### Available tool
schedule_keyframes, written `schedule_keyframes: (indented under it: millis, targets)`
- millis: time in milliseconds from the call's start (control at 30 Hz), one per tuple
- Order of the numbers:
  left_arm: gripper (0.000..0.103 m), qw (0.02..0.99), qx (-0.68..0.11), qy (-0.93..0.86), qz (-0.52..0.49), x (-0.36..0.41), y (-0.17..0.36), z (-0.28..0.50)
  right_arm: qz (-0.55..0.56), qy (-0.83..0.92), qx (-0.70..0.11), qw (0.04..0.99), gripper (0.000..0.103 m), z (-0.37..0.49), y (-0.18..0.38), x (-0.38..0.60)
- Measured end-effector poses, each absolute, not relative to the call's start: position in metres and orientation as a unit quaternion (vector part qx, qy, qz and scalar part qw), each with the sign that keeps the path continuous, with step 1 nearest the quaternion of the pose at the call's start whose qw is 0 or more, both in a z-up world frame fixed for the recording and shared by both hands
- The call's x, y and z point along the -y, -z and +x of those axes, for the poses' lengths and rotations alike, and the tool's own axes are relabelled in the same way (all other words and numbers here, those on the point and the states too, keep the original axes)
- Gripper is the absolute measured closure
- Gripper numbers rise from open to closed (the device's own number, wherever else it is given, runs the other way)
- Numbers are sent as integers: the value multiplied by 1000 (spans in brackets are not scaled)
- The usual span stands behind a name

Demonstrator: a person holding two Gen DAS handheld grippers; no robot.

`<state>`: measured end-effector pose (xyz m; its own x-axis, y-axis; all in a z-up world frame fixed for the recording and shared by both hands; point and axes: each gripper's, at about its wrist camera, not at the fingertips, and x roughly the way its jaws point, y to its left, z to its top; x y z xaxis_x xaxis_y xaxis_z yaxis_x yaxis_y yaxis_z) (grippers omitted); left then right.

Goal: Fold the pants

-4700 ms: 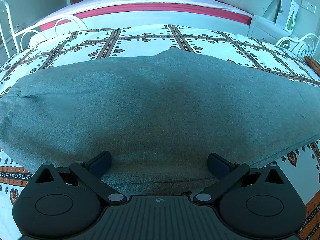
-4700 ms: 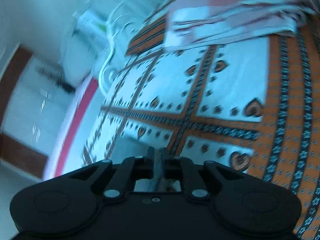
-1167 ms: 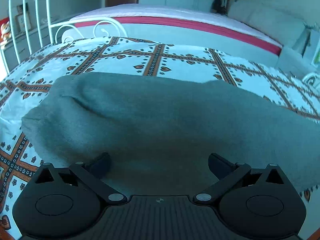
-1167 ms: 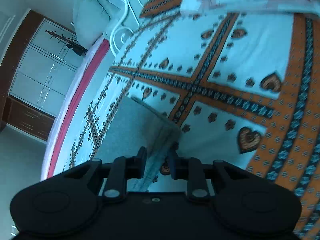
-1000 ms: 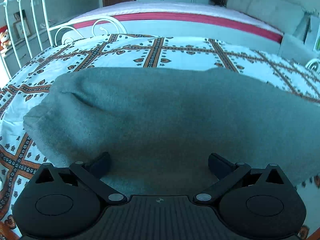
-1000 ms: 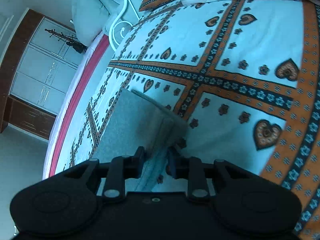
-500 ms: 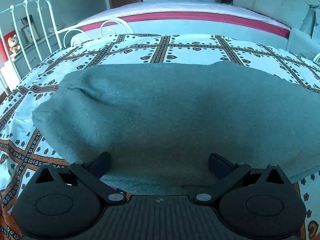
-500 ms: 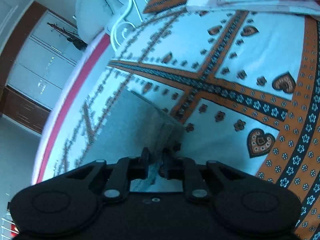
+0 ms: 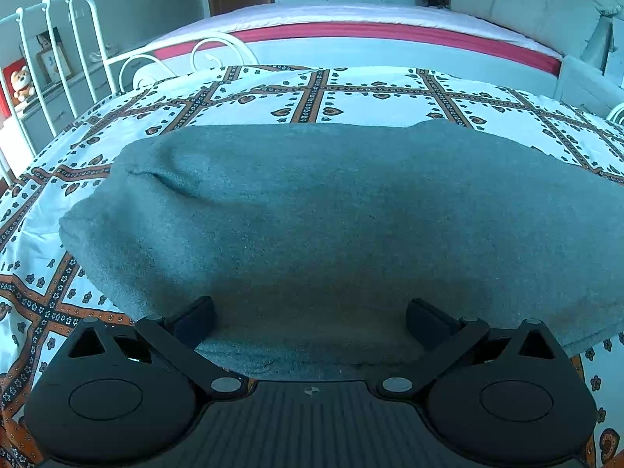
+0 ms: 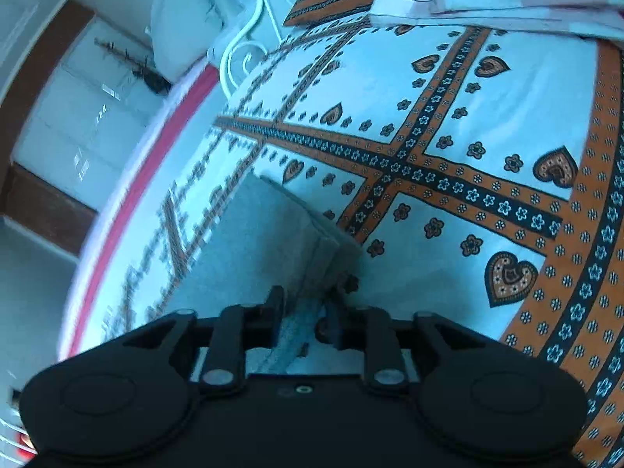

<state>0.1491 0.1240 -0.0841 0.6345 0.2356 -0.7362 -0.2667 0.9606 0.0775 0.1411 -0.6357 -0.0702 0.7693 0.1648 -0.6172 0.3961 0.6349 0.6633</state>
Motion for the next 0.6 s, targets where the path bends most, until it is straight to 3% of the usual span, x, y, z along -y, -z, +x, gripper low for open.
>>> schedule_keyframes:
  millis: [133, 300, 433, 600]
  targets:
    - [0, 902, -406, -143, -20, -124, 85, 153, 388, 85, -344, 851, 96, 146, 68, 632]
    - [0, 902, -407, -140, -20, -126, 86, 154, 345, 81, -294, 887, 97, 142, 39, 614]
    - [0, 903, -408, -133, -14, -127, 86, 154, 349, 111, -346, 864, 98, 146, 68, 620]
    - [0, 908, -394, -139, -27, -130, 74, 153, 377, 130, -311, 863, 87, 131, 55, 627]
